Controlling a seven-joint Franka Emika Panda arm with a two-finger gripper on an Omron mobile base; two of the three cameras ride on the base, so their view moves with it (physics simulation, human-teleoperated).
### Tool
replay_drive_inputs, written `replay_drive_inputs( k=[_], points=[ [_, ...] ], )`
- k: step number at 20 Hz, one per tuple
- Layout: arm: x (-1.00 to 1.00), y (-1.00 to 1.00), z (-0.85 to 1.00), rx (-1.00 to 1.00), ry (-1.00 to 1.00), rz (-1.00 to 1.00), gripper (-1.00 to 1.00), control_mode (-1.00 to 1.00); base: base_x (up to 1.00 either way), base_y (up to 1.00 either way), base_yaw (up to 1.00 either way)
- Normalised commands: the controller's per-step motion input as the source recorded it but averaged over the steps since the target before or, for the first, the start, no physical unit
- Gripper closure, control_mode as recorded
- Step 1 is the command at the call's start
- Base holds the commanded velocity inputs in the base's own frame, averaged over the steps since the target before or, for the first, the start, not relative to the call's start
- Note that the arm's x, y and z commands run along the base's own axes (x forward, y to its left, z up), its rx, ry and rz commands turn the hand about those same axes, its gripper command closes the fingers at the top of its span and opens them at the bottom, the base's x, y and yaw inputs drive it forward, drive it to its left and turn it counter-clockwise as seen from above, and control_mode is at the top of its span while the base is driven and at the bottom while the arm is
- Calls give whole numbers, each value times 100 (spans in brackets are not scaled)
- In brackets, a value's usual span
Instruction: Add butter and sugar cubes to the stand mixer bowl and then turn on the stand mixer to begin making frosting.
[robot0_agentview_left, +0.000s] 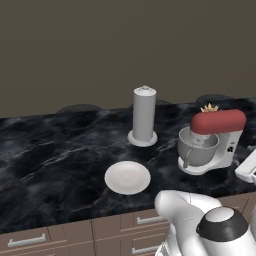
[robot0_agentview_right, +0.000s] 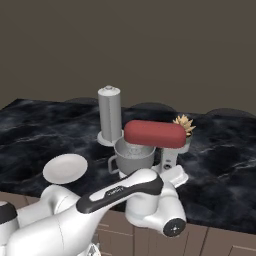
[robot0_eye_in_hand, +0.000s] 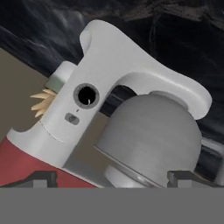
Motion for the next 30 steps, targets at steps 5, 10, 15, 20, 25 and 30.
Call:
replay_drive_inputs(
  k=[5,10,15,20,25,30],
  points=[
    [10,-19,-2,-2,0,-6,-100,-100,0,0,0],
    [15,-10,-10,-2,1,-4,-100,-100,0,0,0],
    [8,0,-13,-1,0,-4,-100,-100,0,0,0],
    [0,0,-4,0,0,-3,-100,-100,0,0,0],
    [0,11,0,0,0,-7,-100,-100,0,0,0],
    [5,22,0,0,0,-7,-100,-100,0,0,0]
  ],
)
